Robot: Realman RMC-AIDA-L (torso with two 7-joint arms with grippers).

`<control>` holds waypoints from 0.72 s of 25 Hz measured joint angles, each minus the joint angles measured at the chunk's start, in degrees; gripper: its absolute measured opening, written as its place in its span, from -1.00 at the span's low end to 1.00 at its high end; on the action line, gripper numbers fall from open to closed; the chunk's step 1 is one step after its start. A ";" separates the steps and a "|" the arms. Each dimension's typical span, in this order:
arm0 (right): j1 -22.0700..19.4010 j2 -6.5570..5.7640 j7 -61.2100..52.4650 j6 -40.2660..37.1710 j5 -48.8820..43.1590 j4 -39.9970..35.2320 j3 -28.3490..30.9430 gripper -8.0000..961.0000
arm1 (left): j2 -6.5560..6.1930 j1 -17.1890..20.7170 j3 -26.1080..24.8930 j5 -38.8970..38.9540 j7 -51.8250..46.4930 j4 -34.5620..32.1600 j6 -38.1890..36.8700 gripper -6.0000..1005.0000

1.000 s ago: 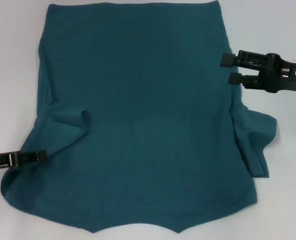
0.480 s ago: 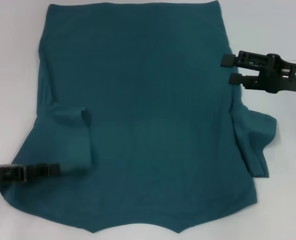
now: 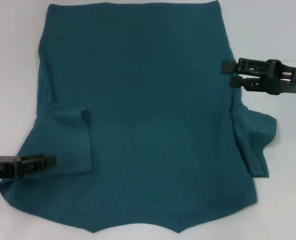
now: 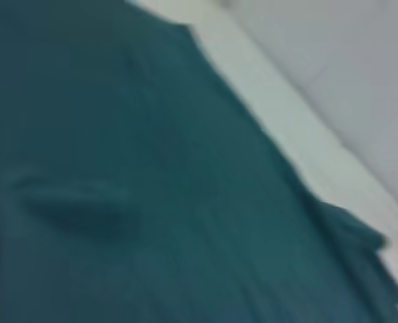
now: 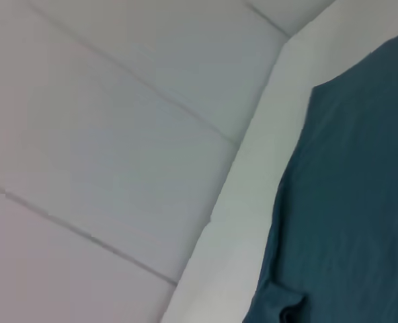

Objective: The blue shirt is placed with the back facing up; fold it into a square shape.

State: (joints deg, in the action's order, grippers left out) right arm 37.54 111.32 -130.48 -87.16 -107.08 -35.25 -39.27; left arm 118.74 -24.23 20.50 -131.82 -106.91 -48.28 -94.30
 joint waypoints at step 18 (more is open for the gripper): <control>-1.46 -6.21 -1.34 -6.83 -8.85 -2.97 -0.15 0.92 | 1.18 -1.16 -0.09 3.23 5.18 0.50 -3.65 0.04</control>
State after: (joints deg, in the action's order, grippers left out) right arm 36.08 105.11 -131.82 -93.99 -115.93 -38.23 -39.42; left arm 119.93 -25.39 20.41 -128.60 -101.73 -47.77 -97.95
